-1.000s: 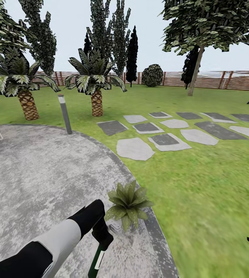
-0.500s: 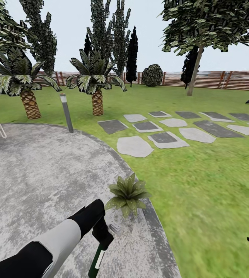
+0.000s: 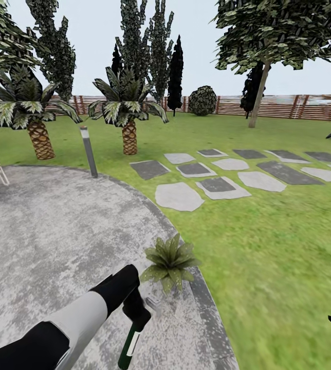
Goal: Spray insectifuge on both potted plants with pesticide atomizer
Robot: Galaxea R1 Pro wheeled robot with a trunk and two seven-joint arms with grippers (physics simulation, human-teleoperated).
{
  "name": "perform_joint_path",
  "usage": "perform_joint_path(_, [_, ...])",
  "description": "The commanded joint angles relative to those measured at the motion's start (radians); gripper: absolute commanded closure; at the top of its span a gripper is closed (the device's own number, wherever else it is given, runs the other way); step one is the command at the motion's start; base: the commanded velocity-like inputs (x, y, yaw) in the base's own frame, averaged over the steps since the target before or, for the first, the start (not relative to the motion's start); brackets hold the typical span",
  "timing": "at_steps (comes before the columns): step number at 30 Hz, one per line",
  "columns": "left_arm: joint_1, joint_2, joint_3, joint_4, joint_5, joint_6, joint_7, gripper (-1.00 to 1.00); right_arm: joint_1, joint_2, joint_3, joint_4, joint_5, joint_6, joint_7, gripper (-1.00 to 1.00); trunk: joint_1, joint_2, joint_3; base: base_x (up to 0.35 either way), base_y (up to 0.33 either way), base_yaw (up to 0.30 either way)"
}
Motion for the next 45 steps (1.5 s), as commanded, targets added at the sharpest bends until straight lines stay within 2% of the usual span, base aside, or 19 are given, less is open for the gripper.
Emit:
perform_joint_path(1, [0.000,0.000,-0.001,-0.012,-0.011,0.002,-0.010,1.00,-0.001,0.000,-0.001,-0.001,0.009,0.004,0.010,-1.00,-0.004,0.007,0.002,0.000,0.000,0.000])
perform_joint_path(11, [0.000,-0.003,-0.002,-0.156,-0.007,-0.011,-0.009,1.00,-0.001,0.000,-0.001,-0.001,0.008,0.004,0.010,-1.00,-0.042,0.077,0.034,0.000,0.000,0.000])
perform_joint_path(12, [0.000,-0.003,0.006,-0.167,-0.007,-0.015,-0.008,1.00,-0.001,0.000,-0.001,-0.001,0.008,0.004,0.011,-1.00,-0.046,0.084,0.037,0.000,0.000,0.000])
perform_joint_path(15, [0.001,-0.003,0.087,-0.175,0.020,-0.111,-0.007,1.00,-0.001,0.000,0.000,-0.001,0.008,0.004,0.013,-1.00,-0.058,0.105,0.046,0.000,0.000,0.000])
perform_joint_path(17, [0.001,-0.002,0.127,-0.175,0.067,-0.194,-0.007,1.00,-0.001,0.001,0.001,-0.001,0.008,0.005,0.014,-1.00,-0.065,0.119,0.052,0.000,0.000,0.000])
perform_joint_path(19, [0.001,-0.001,0.142,-0.175,0.103,-0.240,-0.007,1.00,-0.001,0.001,0.001,-0.001,0.008,0.005,0.015,-1.00,-0.073,0.133,0.059,0.000,0.000,0.000])
perform_joint_path(24, [0.001,0.000,0.149,-0.174,0.122,-0.260,-0.006,1.00,-0.001,0.001,0.002,-0.001,0.008,0.005,0.016,-1.00,-0.092,0.168,0.074,0.000,0.000,0.000])
perform_joint_path(38, [0.011,-0.001,0.148,-0.170,0.127,-0.264,-0.006,1.00,-0.001,0.003,0.003,-0.002,0.009,0.005,0.017,-1.00,-0.142,0.259,0.115,0.000,0.000,0.000])
perform_joint_path(42, [0.014,-0.002,0.147,-0.171,0.127,-0.266,-0.006,1.00,-0.001,0.002,0.003,-0.001,0.054,0.005,0.009,-1.00,-0.142,0.259,0.115,0.000,0.000,0.000])
perform_joint_path(45, [0.015,-0.001,0.148,-0.171,0.126,-0.283,-0.006,1.00,-0.001,0.002,0.011,-0.001,0.071,0.006,0.014,-1.00,-0.142,0.259,0.115,0.000,0.000,0.000])
